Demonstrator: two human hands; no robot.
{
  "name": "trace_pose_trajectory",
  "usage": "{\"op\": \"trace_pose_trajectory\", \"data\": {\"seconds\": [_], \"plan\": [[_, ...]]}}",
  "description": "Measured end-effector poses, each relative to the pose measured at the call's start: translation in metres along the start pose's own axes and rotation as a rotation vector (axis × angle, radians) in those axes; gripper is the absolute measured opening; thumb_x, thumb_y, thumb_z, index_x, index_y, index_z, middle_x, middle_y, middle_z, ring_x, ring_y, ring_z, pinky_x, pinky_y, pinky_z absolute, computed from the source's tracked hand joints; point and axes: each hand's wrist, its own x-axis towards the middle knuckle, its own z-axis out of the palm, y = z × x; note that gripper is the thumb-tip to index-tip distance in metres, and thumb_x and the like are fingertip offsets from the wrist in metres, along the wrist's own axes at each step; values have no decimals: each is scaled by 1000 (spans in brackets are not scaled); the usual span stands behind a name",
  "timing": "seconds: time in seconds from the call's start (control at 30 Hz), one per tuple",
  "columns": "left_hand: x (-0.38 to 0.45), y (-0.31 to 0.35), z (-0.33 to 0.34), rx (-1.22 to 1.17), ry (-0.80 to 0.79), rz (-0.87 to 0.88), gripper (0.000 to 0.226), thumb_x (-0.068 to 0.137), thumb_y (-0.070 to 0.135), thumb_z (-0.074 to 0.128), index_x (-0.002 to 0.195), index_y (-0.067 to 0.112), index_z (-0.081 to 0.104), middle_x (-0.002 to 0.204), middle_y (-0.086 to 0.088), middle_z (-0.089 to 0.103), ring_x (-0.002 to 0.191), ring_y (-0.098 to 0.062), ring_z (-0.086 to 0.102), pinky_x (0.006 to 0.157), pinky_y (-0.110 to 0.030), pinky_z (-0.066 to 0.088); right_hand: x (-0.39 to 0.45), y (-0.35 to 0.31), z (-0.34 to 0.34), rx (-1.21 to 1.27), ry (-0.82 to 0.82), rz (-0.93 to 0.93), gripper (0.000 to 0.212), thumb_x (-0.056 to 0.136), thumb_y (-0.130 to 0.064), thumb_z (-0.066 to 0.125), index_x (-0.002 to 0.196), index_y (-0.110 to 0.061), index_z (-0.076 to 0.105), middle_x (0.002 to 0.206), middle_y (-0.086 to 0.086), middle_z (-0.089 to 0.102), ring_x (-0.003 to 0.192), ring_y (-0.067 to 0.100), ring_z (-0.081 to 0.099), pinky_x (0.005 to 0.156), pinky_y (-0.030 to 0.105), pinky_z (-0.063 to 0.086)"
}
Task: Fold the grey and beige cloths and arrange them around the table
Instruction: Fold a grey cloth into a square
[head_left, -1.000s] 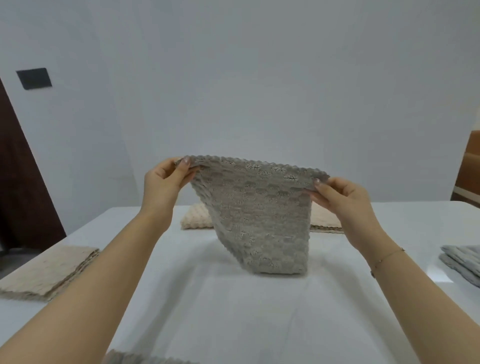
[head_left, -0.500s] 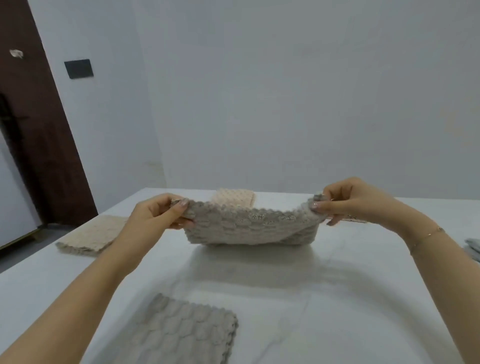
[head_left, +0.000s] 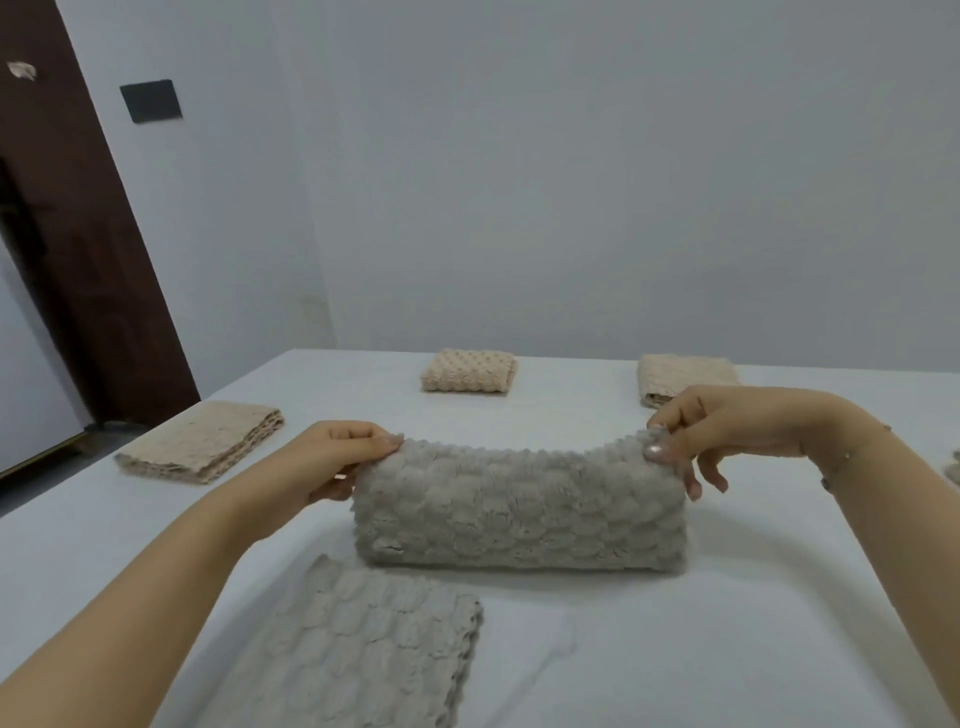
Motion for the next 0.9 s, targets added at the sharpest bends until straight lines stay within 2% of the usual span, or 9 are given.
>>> {"op": "trace_pose_trajectory", "data": {"seconds": [0.1,0.17,0.27,0.37,0.43,0.63,0.77,0.9], "plan": [[37,-8,9,46,117,-63,22,85,33,67,79,12,65,64,3,51,62,-11,44,58,-21,36,18,17,3,38,224,75,28,85,-29,67,68,-10,57,59,2,57,60,18,59,47,23,42],[59,-18,18,100,171,-97,21,89,31,63,79,12,64,69,1,56,65,-13,48,60,-23,38,31,31,8,22,291,144,30,85,-30,68,64,-14,54,54,-4,57,57,17,55,45,22,37],[83,-33,30,175,246,-102,27,89,31,63,74,8,63,68,-4,59,59,-16,50,57,-25,40,44,51,12,-13,364,238,30,85,-29,69,63,-14,56,53,-2,59,53,17,54,41,21,36],[93,-46,35,277,375,-10,32,89,34,62,69,10,62,59,1,59,51,-15,50,51,-24,39,50,61,12,5,408,266,35,87,-28,67,59,-15,52,49,-2,57,45,14,52,40,20,34],[94,-54,35,323,426,54,30,90,37,60,71,14,62,61,3,59,51,-15,52,52,-26,39,52,63,11,9,414,276,37,88,-28,66,57,-15,50,47,-3,55,43,13,49,41,21,33],[103,-69,33,451,467,94,28,91,46,52,79,22,59,76,5,64,70,-15,57,68,-33,46,57,65,13,-30,448,317,36,92,-30,60,64,-12,47,40,-5,51,36,11,45,39,22,32],[106,-70,34,541,500,99,28,93,46,49,82,22,58,77,7,62,77,-16,56,63,-30,39,63,65,17,-83,485,309,38,95,-30,55,63,-11,46,37,-5,50,34,11,44,38,21,32],[106,-70,37,634,527,118,28,95,46,44,87,21,55,77,4,60,75,-19,55,56,-28,34,69,68,18,-159,538,349,38,95,-32,53,66,-9,48,43,0,51,35,15,45,35,18,32]]}}
